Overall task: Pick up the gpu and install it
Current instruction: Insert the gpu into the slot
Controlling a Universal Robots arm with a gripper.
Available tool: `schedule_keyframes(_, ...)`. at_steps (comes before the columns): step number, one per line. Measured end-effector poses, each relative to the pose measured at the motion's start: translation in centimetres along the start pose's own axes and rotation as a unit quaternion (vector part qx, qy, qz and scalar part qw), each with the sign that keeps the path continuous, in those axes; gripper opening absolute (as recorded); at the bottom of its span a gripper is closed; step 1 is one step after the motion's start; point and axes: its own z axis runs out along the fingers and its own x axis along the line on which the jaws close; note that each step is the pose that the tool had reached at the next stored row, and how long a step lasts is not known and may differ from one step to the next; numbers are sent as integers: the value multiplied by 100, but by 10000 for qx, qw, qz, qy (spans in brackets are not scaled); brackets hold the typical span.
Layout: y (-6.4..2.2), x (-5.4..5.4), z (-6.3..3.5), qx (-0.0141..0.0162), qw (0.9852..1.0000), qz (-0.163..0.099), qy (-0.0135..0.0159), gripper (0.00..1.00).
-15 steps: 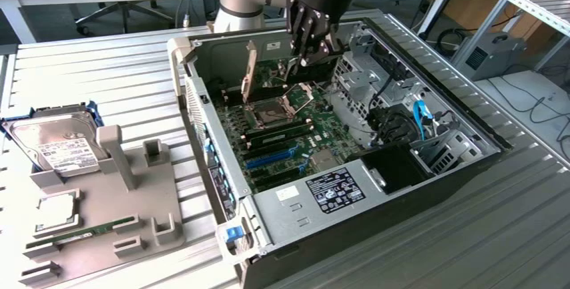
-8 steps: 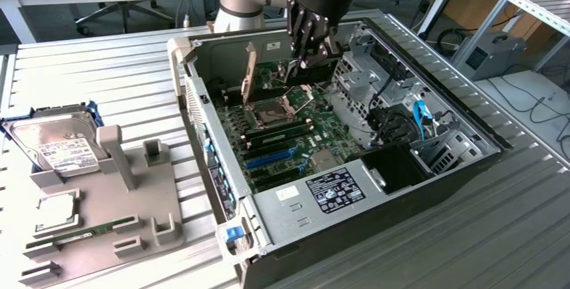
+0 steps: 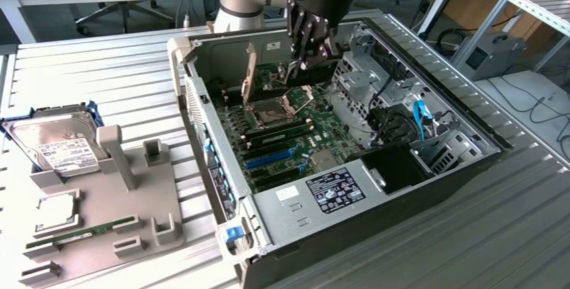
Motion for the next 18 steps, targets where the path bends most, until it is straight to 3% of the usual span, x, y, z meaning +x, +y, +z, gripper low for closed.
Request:
schedule_keyframes(4,0,1,7,0,10000,0,2,26)
schedule_keyframes(6,-3,12,72,0,10000,0,2,26)
schedule_keyframes(18,-3,15,93,0,10000,0,2,26)
